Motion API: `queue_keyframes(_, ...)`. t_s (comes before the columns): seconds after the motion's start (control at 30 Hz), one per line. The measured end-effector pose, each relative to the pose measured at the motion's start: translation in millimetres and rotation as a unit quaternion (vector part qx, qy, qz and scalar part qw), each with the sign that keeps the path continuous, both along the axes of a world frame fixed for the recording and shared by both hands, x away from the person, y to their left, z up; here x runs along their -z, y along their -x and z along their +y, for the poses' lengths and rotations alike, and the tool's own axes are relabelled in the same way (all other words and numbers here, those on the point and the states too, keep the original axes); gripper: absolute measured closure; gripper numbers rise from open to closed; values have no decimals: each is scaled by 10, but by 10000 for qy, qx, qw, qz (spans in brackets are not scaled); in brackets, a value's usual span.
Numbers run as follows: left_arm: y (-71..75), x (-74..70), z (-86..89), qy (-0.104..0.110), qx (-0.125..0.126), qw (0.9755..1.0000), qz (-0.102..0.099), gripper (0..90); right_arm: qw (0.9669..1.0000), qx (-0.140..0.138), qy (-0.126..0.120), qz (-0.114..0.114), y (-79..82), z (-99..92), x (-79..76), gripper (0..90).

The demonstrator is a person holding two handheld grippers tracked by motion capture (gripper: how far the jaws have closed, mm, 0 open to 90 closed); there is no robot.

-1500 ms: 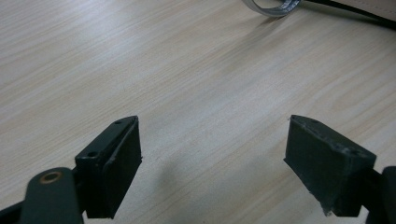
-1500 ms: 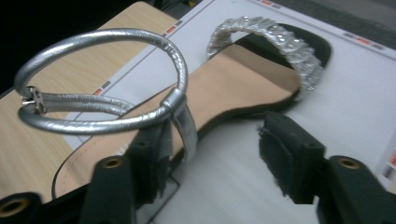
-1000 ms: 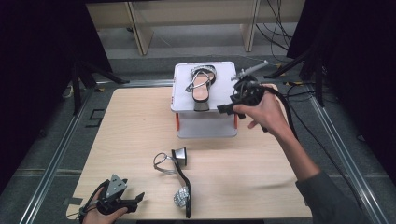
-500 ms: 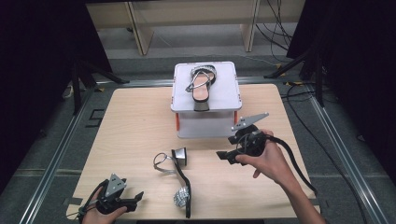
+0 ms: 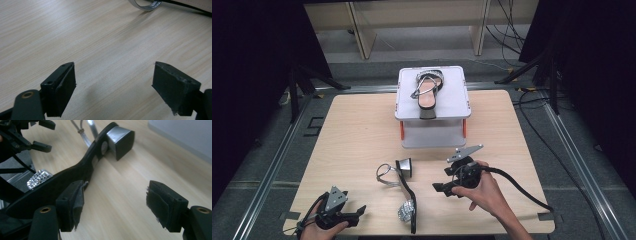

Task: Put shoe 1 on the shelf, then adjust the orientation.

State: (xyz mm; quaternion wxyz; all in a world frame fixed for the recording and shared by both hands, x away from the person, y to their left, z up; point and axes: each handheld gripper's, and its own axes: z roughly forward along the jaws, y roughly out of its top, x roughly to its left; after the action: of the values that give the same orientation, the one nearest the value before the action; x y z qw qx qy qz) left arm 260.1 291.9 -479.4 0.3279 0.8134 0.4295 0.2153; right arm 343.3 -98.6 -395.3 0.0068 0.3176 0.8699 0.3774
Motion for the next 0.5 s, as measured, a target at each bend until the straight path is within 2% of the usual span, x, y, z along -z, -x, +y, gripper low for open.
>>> queue_keyframes(0.03,4,3,-17,126,-50,9999,-16,184,9999,-149,5,36,0,23,18,311)
queue_keyframes(0.13,13,-20,-52,105,45,9999,-26,183,9996,-155,-80,232,45,84,49,316)
queue_keyframes(0.17,20,-18,-77,193,60,9998,-59,184,9995,-273,-18,145,51,125,60,317)
queue_keyframes(0.27,35,-33,-119,218,146,9996,-53,184,9995,-293,71,47,97,210,48,320)
queue_keyframes(0.33,48,-45,-142,270,208,9994,-67,184,9991,-404,60,78,107,273,45,319)
queue_keyframes(0.37,56,-51,-159,317,230,9992,-78,183,9991,-421,33,23,108,307,56,319)
queue_keyframes(0.4,63,-59,-172,313,256,9992,-50,183,9989,-461,90,53,107,326,48,321)
queue_keyframes(0.43,66,-60,-183,355,271,9990,-81,184,9991,-423,-9,26,103,360,65,326)
queue_keyframes(0.5,77,-71,-218,417,292,9986,-110,184,9989,-452,43,77,88,391,50,326)
